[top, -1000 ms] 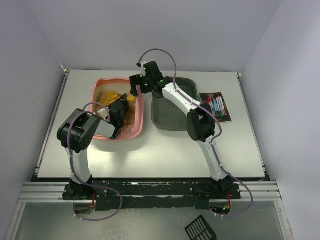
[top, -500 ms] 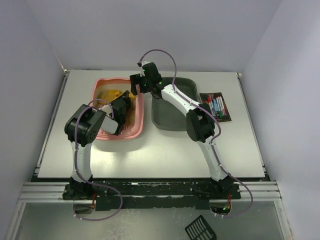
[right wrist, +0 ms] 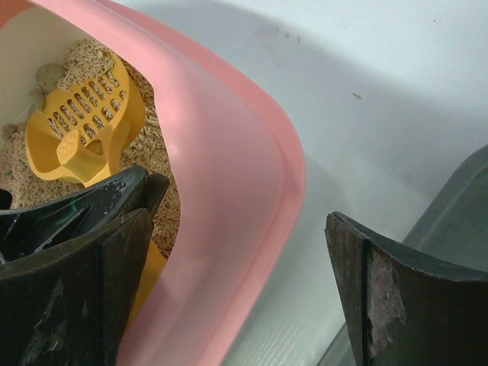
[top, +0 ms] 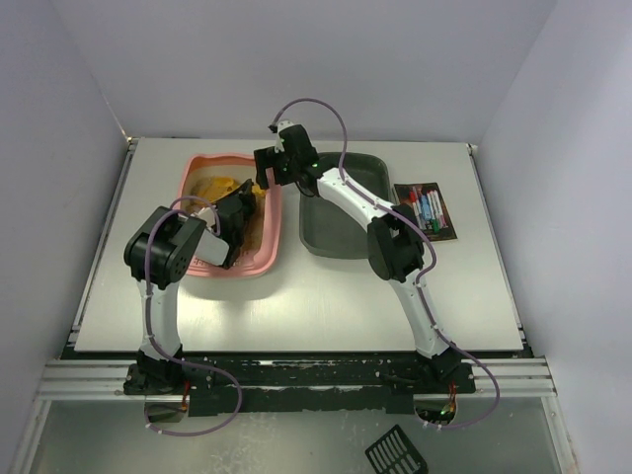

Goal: Clean the litter box

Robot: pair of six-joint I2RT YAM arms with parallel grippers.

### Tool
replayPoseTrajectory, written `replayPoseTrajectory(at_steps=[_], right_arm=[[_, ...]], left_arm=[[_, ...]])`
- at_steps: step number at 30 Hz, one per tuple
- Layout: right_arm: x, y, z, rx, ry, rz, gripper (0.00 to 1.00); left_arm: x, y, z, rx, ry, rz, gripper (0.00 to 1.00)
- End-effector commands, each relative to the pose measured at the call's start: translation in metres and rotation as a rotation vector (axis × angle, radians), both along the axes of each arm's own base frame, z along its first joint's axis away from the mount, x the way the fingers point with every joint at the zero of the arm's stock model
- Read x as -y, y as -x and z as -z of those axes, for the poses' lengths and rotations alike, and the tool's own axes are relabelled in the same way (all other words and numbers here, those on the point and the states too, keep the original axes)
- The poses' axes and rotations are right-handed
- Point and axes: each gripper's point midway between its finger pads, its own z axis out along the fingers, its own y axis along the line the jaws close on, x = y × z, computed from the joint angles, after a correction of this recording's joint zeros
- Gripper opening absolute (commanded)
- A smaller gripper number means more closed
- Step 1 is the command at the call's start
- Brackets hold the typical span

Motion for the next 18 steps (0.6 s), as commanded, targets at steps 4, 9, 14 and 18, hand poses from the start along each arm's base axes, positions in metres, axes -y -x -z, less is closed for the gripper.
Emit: replayPoseTrajectory(at_steps=[4,9,14,18], right_arm=[[0.031,0.034,0.059,-0.167,0.184,-0.035,0.97],[0.031,0.034,0.061,-0.172,0.181,-0.039,0.97],[0.03,0.032,0.061,-0.171,0.179,-0.041,0.98],[0.031,0.032,0.061,-0.173,0.178,-0.041,0.98]], left_arm=[[-0.047,-0.004,0.043,-0.127,-0.045,-0.093,0.07],[-0.025,-0.005,0.038,-0.14,-0.14,-0.025,0.07],[-0.008,0.0,0.039,-0.167,-0.199,0.012,0.07],[0.001,0.005,0.042,-0.174,-0.204,0.03,0.07]])
